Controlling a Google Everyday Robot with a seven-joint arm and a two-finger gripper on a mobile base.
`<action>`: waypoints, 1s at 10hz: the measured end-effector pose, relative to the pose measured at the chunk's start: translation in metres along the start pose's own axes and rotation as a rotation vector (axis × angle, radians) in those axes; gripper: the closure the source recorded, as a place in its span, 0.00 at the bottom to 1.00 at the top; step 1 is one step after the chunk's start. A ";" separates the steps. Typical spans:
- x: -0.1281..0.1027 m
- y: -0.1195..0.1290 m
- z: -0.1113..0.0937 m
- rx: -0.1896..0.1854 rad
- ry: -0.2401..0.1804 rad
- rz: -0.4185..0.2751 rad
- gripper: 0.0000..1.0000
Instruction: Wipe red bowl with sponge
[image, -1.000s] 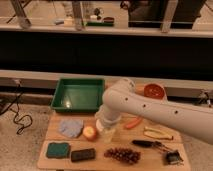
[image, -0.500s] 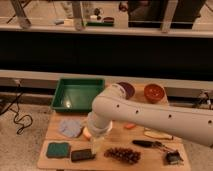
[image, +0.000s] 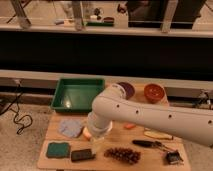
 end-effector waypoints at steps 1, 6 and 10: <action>-0.007 0.002 0.003 -0.002 -0.003 -0.019 0.20; -0.097 -0.002 0.044 -0.009 -0.027 -0.144 0.20; -0.110 -0.013 0.093 -0.034 -0.017 -0.140 0.20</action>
